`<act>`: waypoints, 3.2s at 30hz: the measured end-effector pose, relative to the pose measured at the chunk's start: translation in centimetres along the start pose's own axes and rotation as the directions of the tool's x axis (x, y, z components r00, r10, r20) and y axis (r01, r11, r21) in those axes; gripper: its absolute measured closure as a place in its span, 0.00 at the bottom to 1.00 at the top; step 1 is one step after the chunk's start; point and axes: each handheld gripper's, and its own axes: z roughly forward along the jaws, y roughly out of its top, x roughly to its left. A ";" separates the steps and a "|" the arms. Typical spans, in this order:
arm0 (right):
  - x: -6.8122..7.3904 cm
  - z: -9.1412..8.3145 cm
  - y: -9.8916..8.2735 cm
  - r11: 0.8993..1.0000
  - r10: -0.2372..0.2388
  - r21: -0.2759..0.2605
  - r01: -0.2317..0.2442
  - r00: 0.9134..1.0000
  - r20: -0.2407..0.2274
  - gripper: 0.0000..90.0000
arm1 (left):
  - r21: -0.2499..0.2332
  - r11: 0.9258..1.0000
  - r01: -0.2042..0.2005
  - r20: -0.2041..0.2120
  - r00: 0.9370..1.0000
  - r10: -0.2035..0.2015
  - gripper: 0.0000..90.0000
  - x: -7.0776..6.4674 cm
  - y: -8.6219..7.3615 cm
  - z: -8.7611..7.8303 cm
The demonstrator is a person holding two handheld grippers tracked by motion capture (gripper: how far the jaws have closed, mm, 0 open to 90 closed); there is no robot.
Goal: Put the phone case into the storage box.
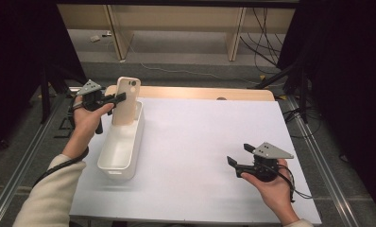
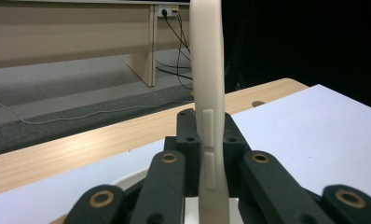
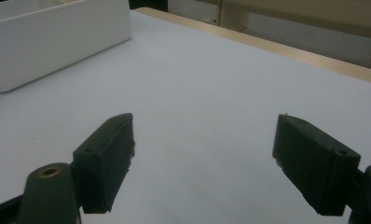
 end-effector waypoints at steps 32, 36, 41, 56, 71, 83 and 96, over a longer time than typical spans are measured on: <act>0.0 0.0 0.0 1.000 0.012 0.004 -0.012 1.000 0.000 0.24 | 0.036 0.999 0.006 -0.003 1.000 -0.006 0.91 0.1 -0.7 1.2; 0.0 0.0 0.0 1.000 0.013 0.001 -0.013 1.000 -0.001 0.24 | 0.041 0.999 0.009 -0.006 1.000 -0.008 0.91 0.1 -0.8 1.3; 0.0 0.0 0.0 1.000 0.011 0.003 -0.011 1.000 -0.001 0.24 | 0.051 0.999 0.012 -0.007 1.000 -0.011 0.91 0.2 -1.0 1.5; -0.2 -0.1 0.0 1.000 -0.001 0.001 0.001 1.000 0.003 0.24 | 0.074 0.997 0.005 -0.011 1.000 -0.004 0.90 0.2 -1.3 2.1; -0.2 -0.1 0.0 1.000 0.001 0.001 -0.001 1.000 0.001 0.24 | 0.102 0.995 0.015 -0.010 1.000 -0.014 0.90 0.3 -1.5 2.3; -0.2 -0.1 0.0 1.000 0.009 0.004 -0.009 1.000 -0.003 0.24 | 0.120 0.993 0.013 -0.012 1.000 -0.011 0.89 0.6 -1.8 2.6; -0.2 -0.1 0.0 1.000 0.001 0.000 -0.001 1.000 0.000 0.24 | 0.129 0.991 0.017 -0.017 1.000 -0.015 0.89 0.9 -2.2 2.8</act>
